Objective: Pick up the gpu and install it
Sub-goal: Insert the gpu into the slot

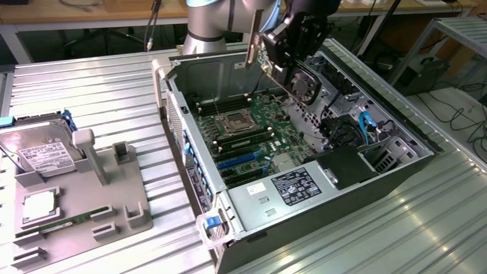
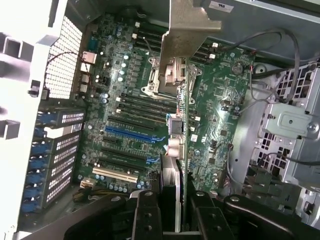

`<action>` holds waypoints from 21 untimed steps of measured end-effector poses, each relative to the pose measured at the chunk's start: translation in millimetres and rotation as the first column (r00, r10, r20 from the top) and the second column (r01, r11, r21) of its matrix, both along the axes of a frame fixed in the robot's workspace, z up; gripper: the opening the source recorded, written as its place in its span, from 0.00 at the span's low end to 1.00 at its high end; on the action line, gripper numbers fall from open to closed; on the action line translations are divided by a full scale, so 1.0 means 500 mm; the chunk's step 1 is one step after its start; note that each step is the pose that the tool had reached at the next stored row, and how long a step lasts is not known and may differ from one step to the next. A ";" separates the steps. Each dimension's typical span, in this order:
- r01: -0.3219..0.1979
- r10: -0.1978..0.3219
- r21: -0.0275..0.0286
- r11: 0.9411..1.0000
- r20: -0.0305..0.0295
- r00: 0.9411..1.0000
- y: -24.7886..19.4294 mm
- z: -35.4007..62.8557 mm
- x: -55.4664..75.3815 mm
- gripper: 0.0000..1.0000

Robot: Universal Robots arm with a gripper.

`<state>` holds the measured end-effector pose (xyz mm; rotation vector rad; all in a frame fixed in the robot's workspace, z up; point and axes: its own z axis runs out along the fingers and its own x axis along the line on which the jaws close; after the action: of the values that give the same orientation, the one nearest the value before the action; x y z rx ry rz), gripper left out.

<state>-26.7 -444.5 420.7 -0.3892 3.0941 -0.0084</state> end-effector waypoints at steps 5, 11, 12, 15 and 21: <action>-0.043 0.043 0.000 0.999 0.000 0.999 0.0000 0.000 0.000 0.28; -0.108 0.108 0.000 0.994 0.000 0.994 0.0000 0.000 0.000 0.28; -0.116 0.116 0.000 0.993 0.000 0.993 0.0000 0.000 0.000 0.28; -0.152 0.152 0.000 0.988 0.000 0.988 0.0000 0.000 0.000 0.28; -0.223 0.223 0.000 0.975 0.000 0.975 0.0000 0.000 0.000 0.28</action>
<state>-26.7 -444.6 420.7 -0.7341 3.0304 -0.0043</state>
